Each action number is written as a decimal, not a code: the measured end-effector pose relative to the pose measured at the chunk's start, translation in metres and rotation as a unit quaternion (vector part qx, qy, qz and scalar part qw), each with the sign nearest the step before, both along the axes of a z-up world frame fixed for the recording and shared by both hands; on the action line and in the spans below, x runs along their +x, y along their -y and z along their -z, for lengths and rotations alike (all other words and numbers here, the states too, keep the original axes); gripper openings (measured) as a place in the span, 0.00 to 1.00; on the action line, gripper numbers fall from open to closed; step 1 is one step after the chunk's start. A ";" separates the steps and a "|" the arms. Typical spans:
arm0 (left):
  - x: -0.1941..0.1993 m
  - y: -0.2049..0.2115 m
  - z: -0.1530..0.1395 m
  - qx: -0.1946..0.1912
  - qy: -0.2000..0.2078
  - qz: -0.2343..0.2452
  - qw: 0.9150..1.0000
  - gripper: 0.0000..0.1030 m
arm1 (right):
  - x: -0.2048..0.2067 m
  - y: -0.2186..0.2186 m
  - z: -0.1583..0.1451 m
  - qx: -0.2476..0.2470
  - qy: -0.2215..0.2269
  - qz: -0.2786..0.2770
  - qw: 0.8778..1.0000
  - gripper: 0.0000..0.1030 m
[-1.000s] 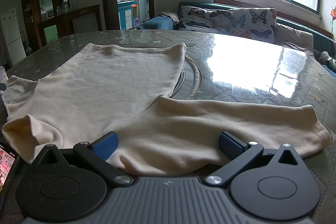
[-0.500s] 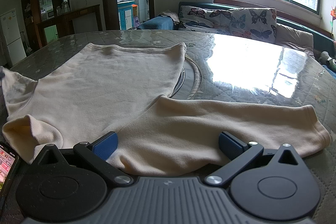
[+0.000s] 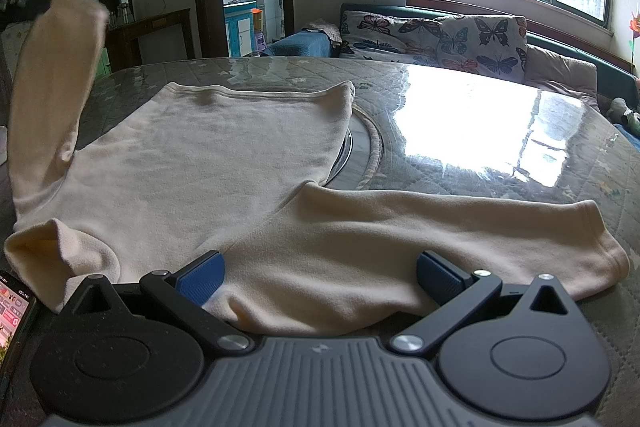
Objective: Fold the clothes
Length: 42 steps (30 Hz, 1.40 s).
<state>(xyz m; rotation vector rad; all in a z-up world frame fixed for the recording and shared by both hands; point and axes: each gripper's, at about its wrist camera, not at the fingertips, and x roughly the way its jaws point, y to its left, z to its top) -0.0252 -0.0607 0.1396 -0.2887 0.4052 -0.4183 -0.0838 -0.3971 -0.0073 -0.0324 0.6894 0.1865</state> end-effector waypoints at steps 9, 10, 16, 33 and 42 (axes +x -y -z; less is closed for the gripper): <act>-0.005 0.067 0.025 -0.012 -0.041 0.113 0.993 0.04 | 0.000 0.000 0.000 0.000 0.000 0.000 1.000 1.00; -0.004 0.070 0.030 -0.007 -0.051 0.122 0.991 0.04 | 0.000 0.000 0.000 0.000 0.000 0.000 1.000 1.00; -0.015 0.070 0.044 0.029 -0.074 0.155 0.985 0.25 | 0.000 0.000 0.000 -0.001 -0.001 0.000 1.000 1.00; -0.018 -0.036 0.085 0.136 -0.121 -0.004 0.983 0.25 | -0.011 0.009 -0.032 0.054 0.015 -0.005 0.998 0.86; 0.008 -0.018 0.097 0.135 -0.129 0.021 0.982 0.25 | -0.003 -0.015 -0.042 0.082 -0.003 -0.066 0.994 0.69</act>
